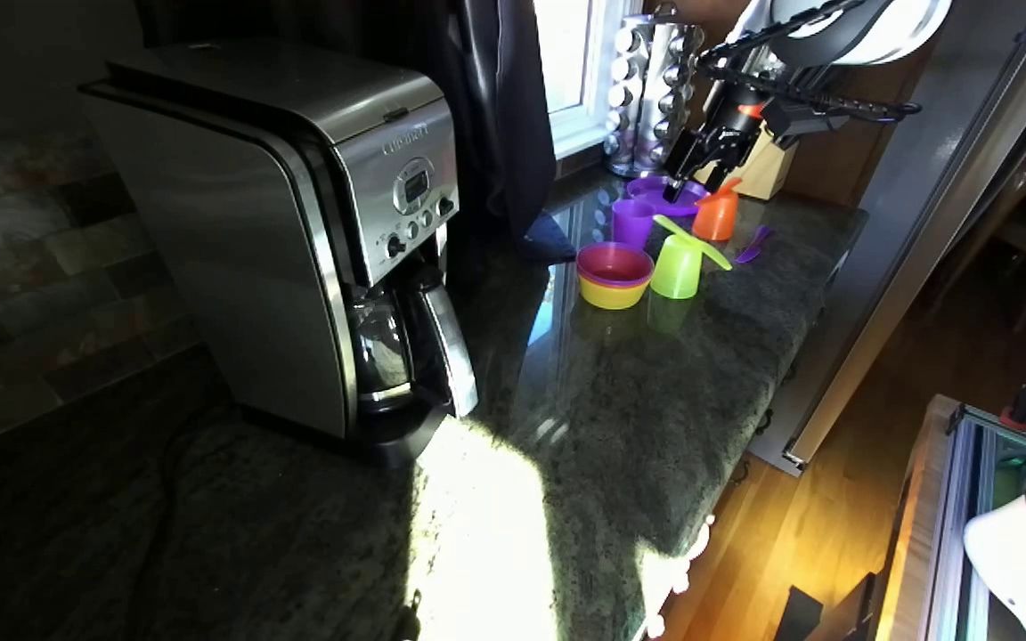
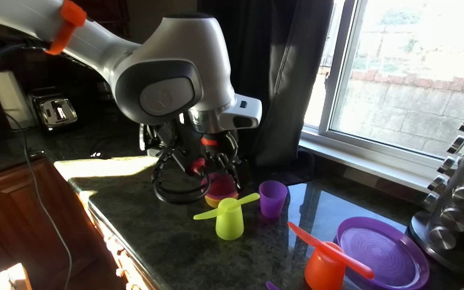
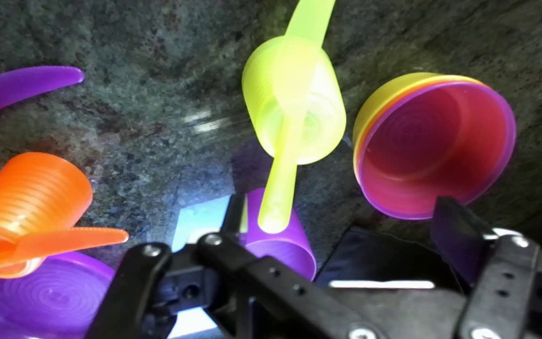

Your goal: Remove the yellow knife from the top of the yellow cup then place the cup upside down.

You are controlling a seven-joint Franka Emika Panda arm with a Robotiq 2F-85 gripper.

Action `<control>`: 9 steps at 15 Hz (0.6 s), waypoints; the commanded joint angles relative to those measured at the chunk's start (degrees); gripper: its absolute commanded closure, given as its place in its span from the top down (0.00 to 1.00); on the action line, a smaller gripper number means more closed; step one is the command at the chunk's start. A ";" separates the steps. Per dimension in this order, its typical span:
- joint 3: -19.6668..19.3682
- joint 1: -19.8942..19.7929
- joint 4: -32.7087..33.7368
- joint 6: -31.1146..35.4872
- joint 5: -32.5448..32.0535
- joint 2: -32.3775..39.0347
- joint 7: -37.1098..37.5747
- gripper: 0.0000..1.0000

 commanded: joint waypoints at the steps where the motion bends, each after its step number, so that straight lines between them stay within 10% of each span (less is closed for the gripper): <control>1: 0.35 -0.39 0.39 -0.16 0.50 0.48 -0.27 1.00; 9: 0.73 -1.07 0.21 2.53 -0.90 3.17 3.24 1.00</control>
